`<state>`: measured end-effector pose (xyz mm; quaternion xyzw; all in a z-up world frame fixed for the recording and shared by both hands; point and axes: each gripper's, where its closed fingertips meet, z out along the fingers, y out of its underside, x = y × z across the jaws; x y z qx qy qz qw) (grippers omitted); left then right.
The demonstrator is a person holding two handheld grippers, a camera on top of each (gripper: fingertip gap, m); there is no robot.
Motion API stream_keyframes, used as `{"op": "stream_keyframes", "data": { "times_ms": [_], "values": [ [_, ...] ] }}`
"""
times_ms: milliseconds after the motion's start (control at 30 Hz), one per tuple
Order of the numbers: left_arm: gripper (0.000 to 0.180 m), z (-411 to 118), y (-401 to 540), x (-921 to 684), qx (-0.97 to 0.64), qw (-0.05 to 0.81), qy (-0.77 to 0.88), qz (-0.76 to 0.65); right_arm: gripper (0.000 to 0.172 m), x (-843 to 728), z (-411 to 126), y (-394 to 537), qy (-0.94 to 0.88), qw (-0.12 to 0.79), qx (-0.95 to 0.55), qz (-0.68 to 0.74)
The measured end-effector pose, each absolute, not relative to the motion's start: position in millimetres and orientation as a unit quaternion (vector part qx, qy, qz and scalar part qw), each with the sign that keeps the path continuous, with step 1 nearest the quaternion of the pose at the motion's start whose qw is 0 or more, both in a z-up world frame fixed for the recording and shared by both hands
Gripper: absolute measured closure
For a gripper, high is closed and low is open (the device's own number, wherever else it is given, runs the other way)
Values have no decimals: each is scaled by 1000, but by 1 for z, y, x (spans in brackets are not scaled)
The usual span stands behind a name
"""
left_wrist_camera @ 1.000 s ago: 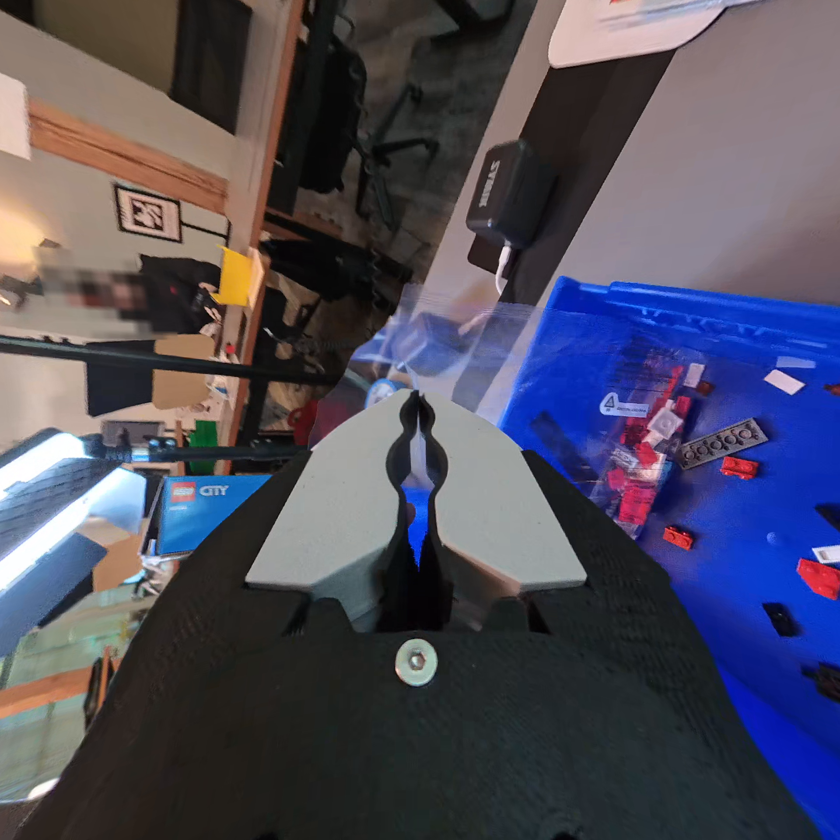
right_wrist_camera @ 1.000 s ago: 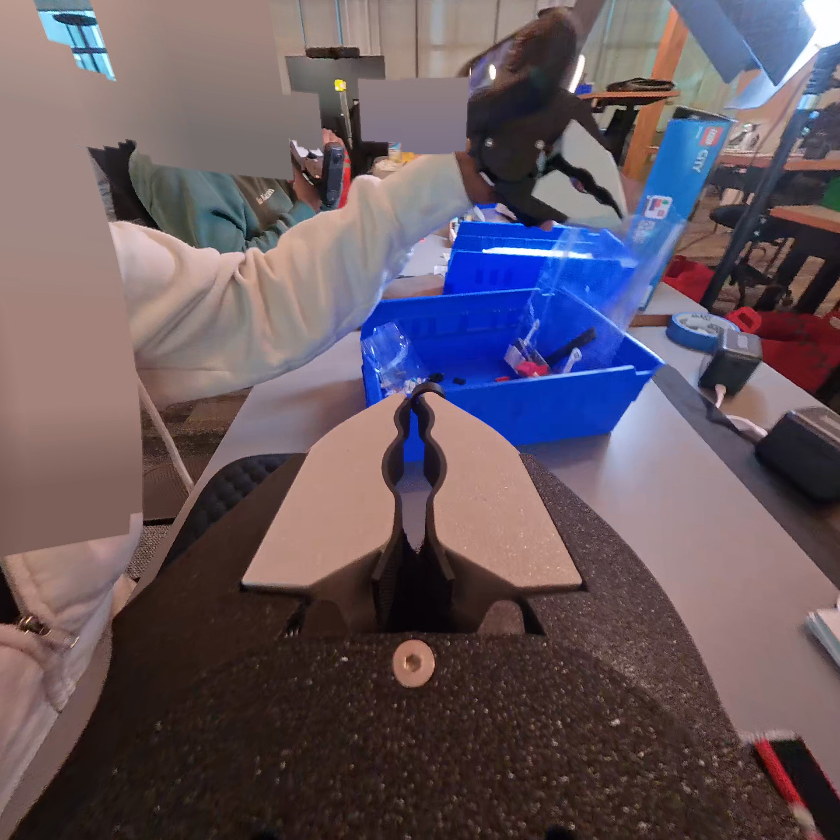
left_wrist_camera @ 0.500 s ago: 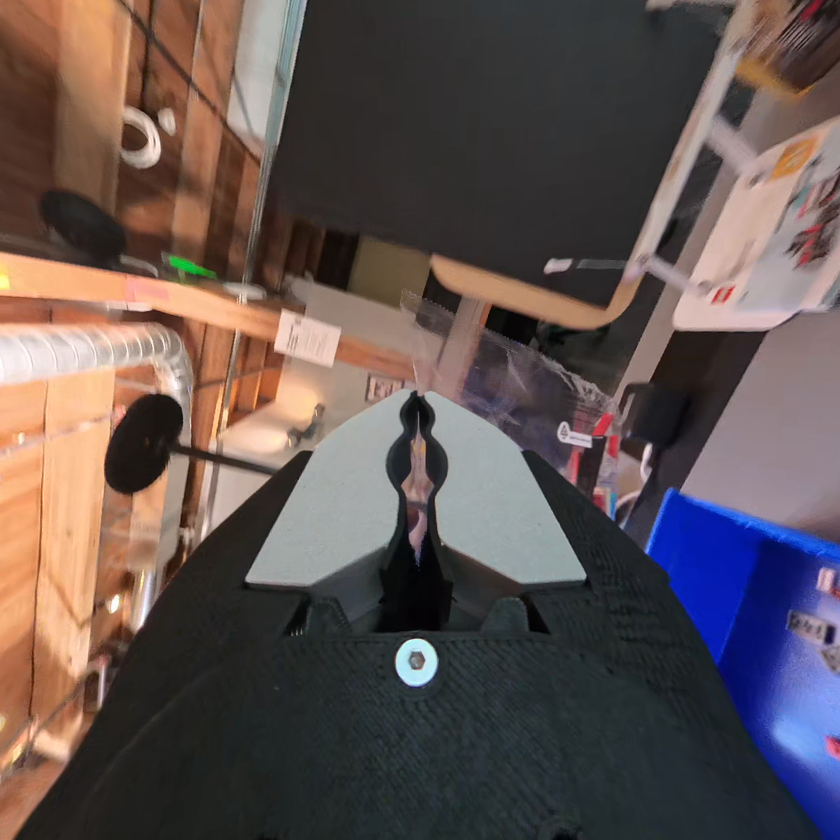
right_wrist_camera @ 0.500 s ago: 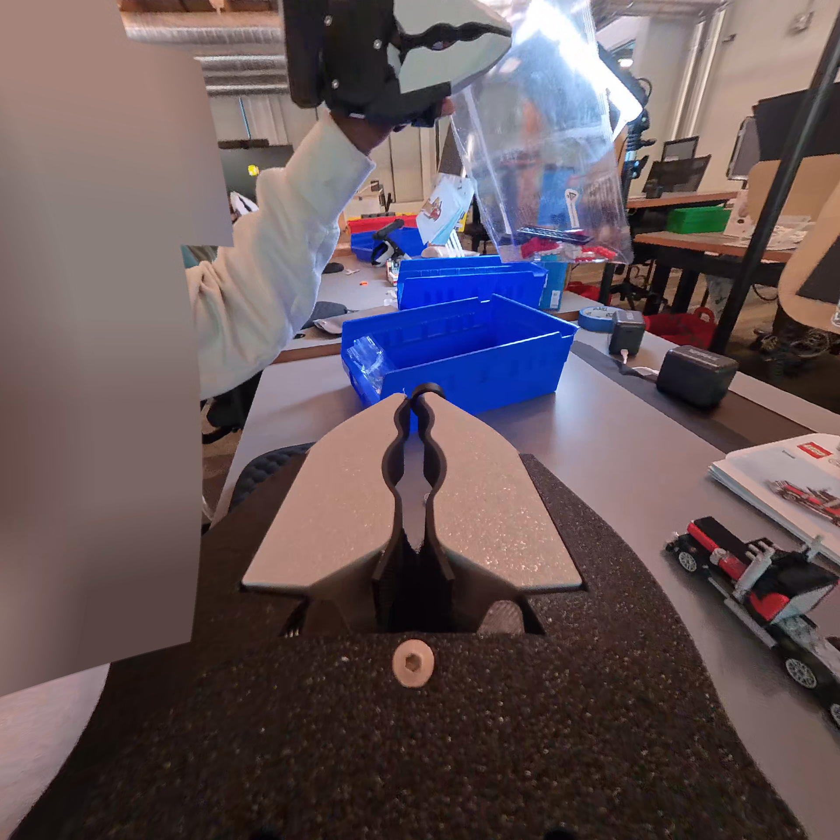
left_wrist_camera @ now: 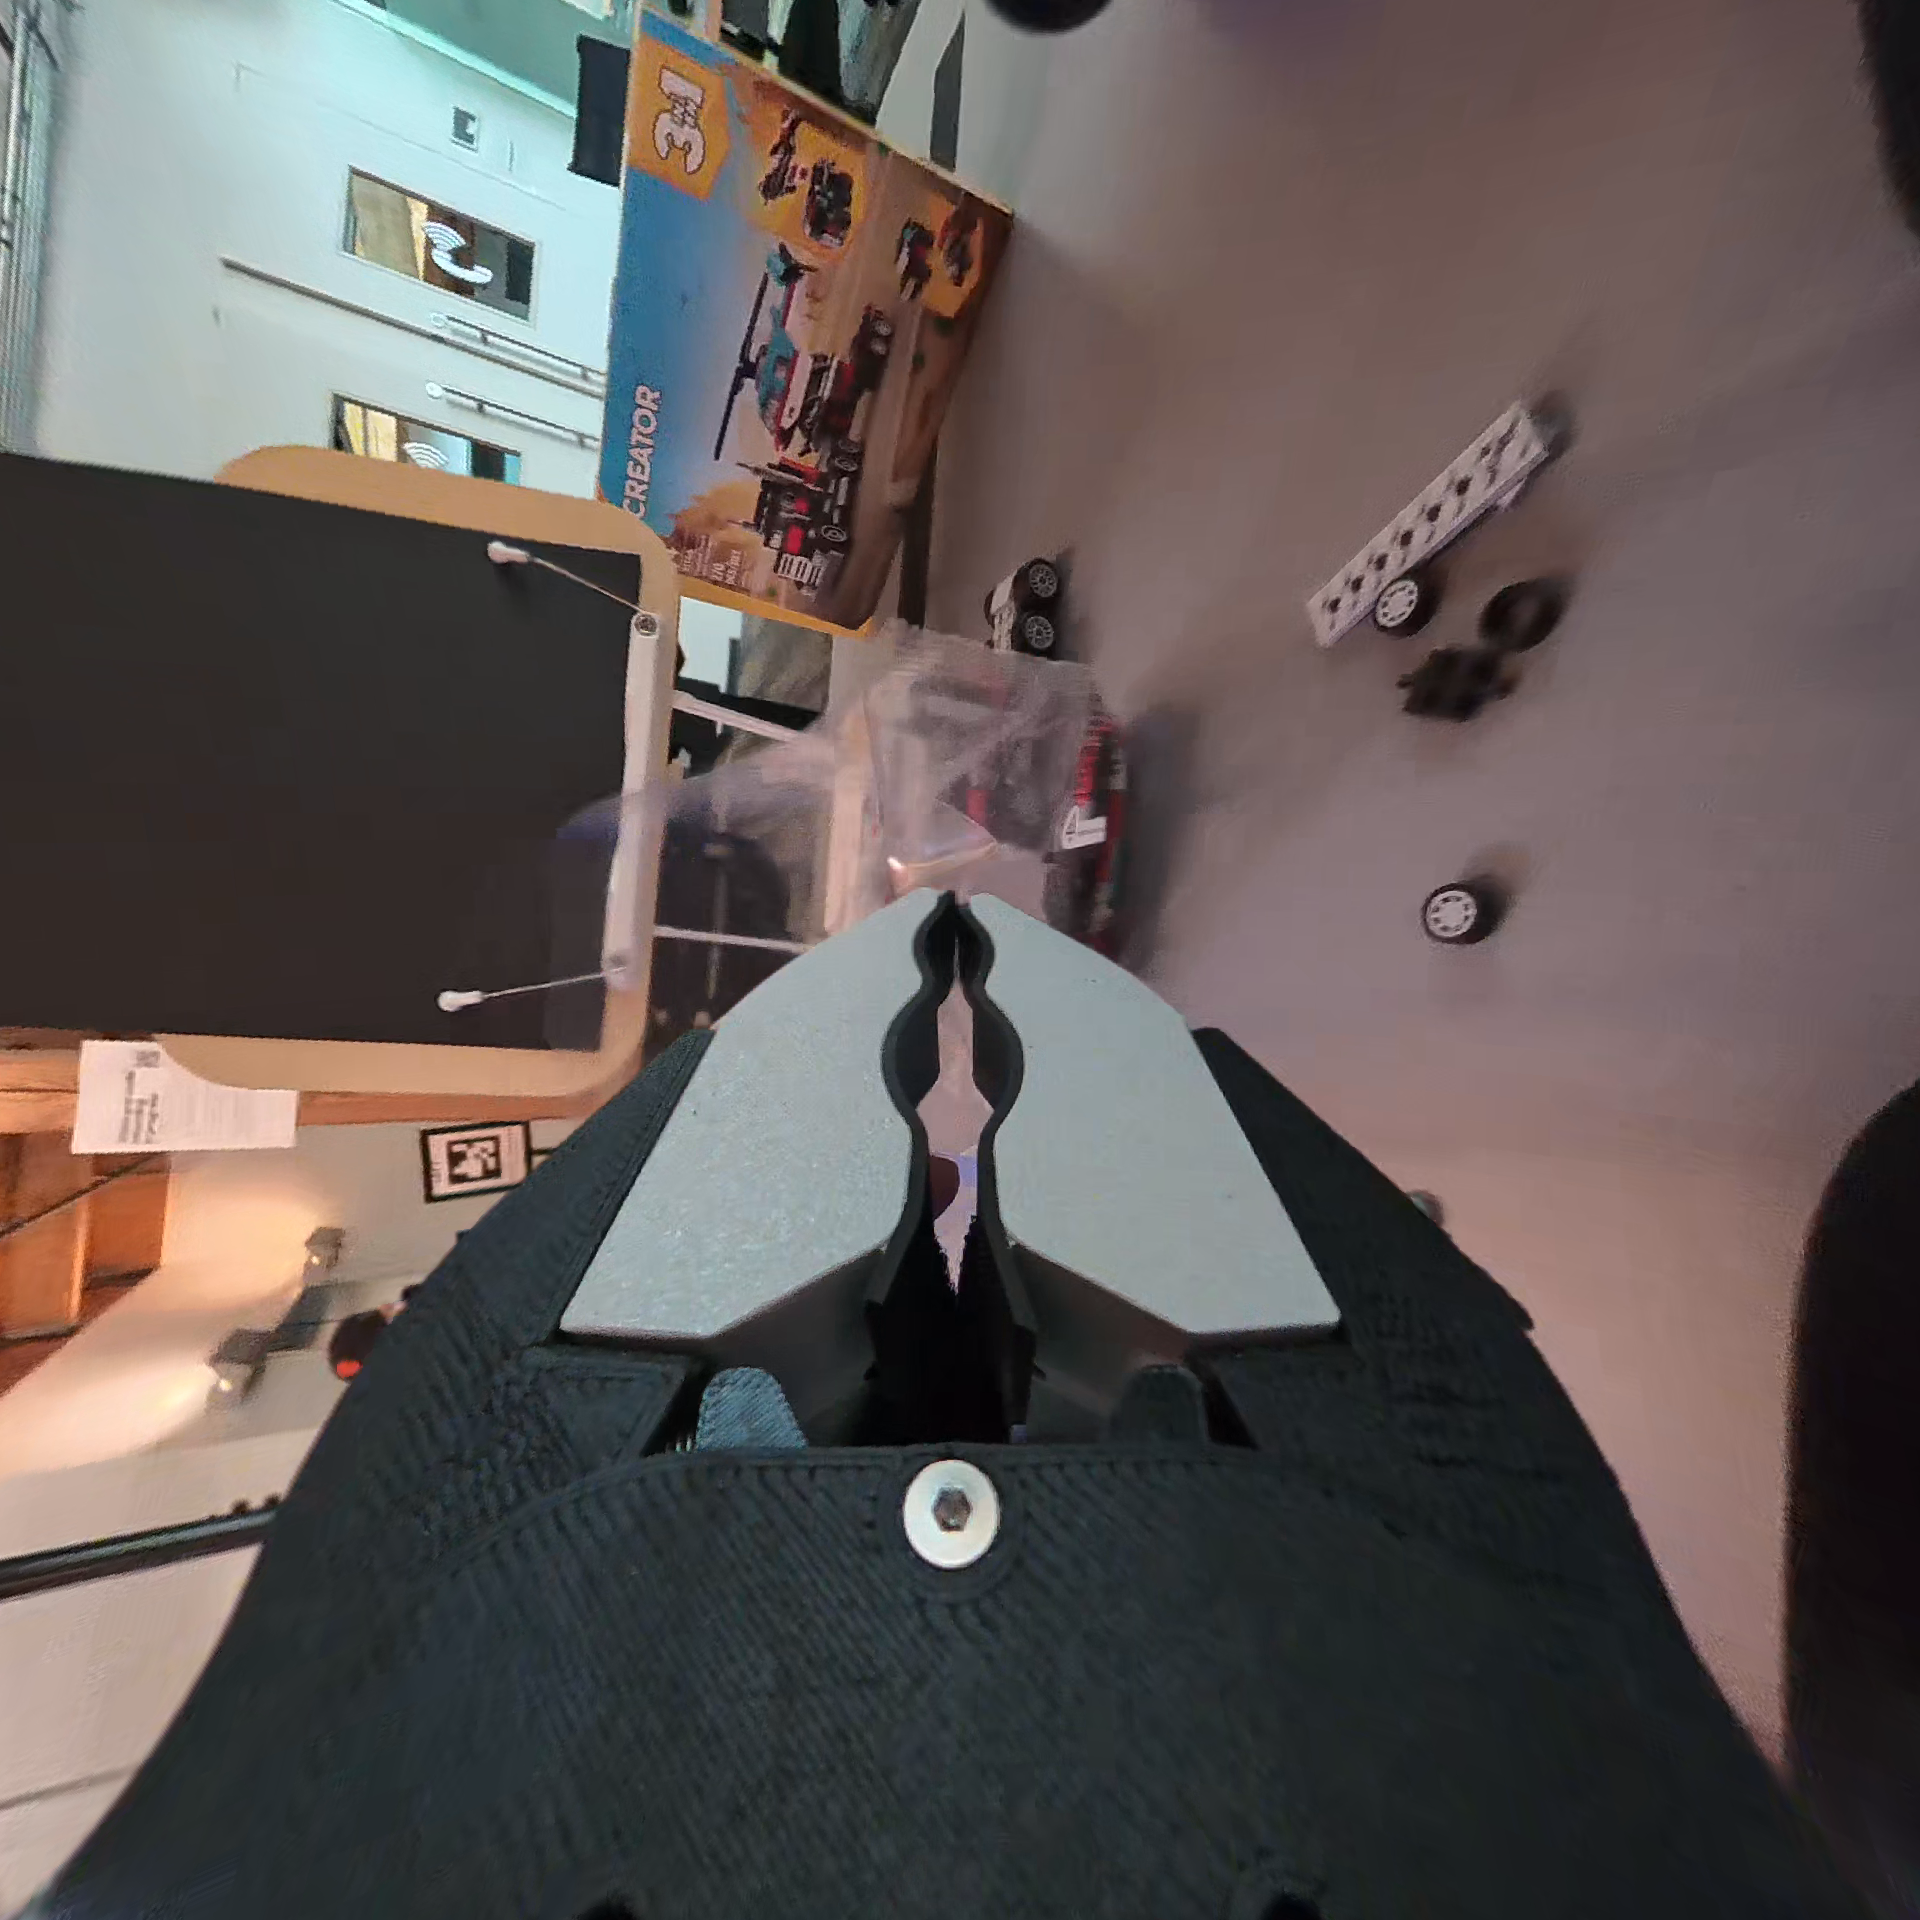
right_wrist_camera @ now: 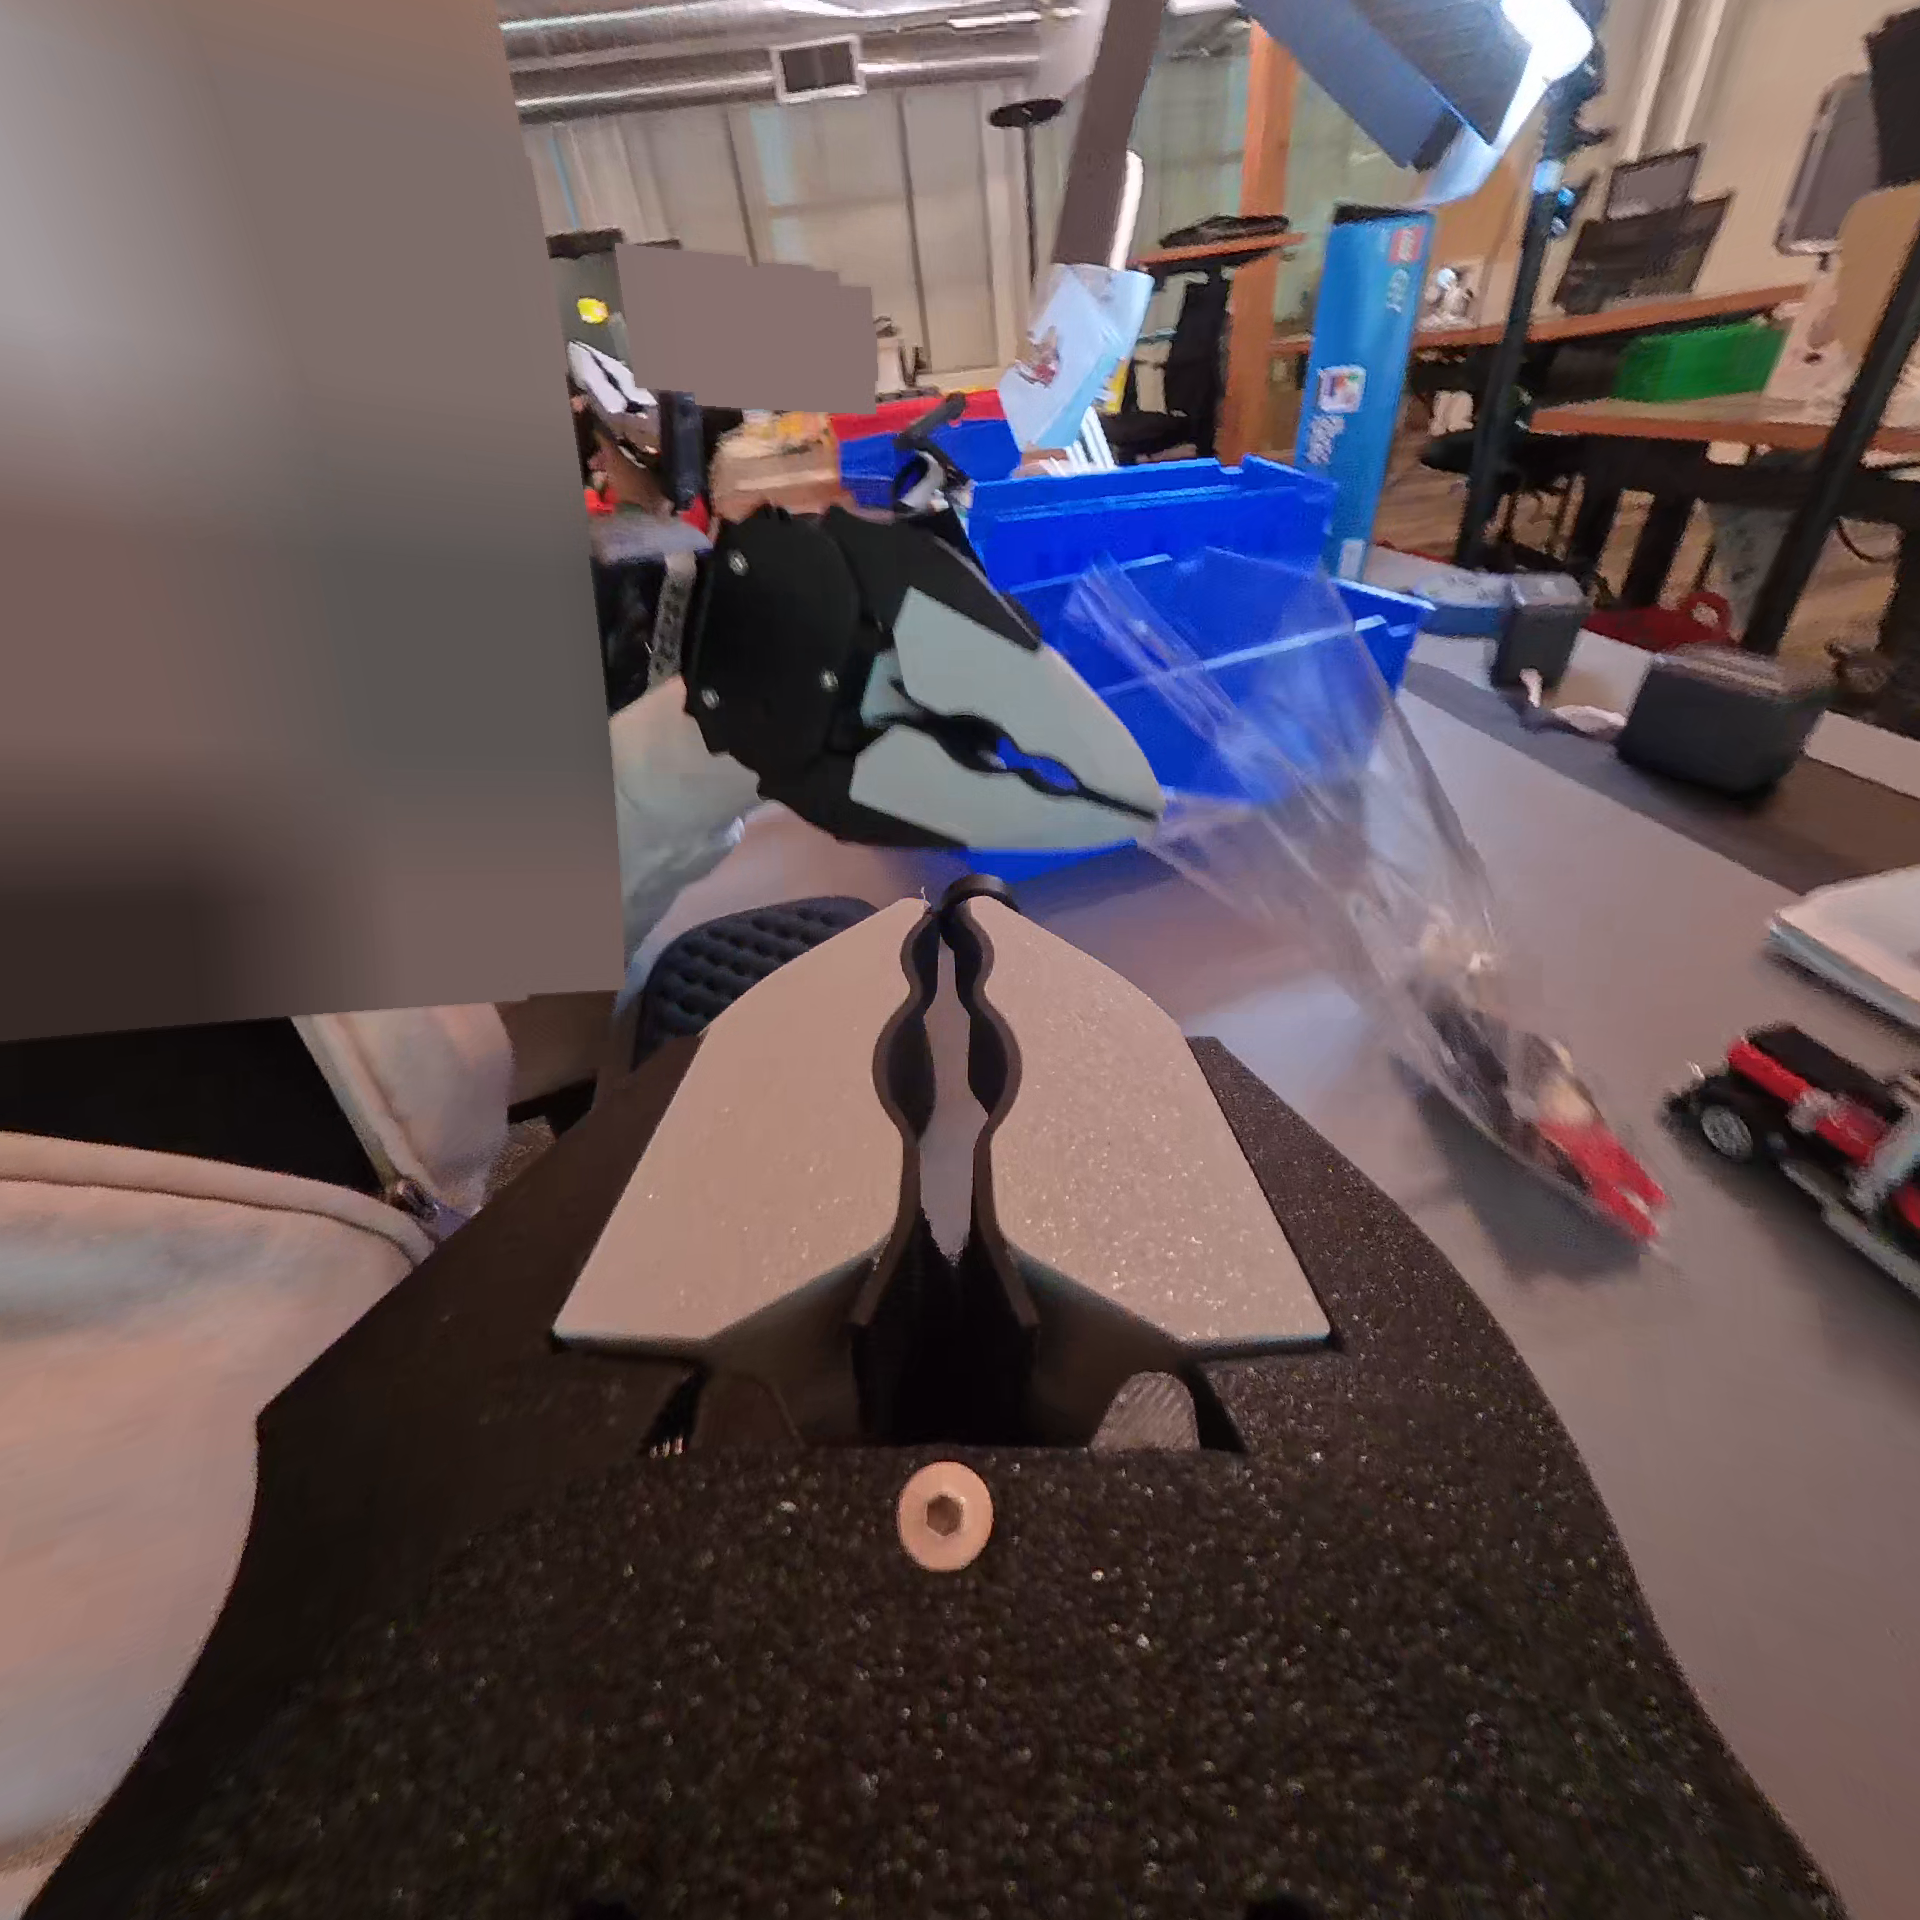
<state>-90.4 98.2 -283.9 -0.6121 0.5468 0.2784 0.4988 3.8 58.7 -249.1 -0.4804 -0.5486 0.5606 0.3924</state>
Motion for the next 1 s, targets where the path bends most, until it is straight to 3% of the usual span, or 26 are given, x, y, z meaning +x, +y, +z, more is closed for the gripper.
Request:
{"op": "stream_keyframes", "data": {
  "times_ms": [200, 333, 500, 633, 767, 1000],
  "values": [
    [180, -290, 90, -79, -616, 518, 529, 270, 170, -38, -208, 52, -587, 413, -422, 554],
    [180, -287, 89, -72, -610, 534, 522, 266, 167, -81, -241, 74, -656, 369, -499, 431],
    [180, -288, 89, -72, -612, 547, 512, 253, 140, -98, -261, 96, -705, 381, -525, 287],
    [180, -287, 89, -75, -614, 556, 506, 242, 134, -96, -254, 93, -710, 397, -504, 289],
    [180, -282, 89, -81, -613, 563, 498, 242, 108, -84, -262, 90, -742, 353, -493, 287],
    [180, -264, 98, -93, -619, 587, 470, 226, 133, -68, -243, 94, -759, 553, -302, 161]
  ]
}}
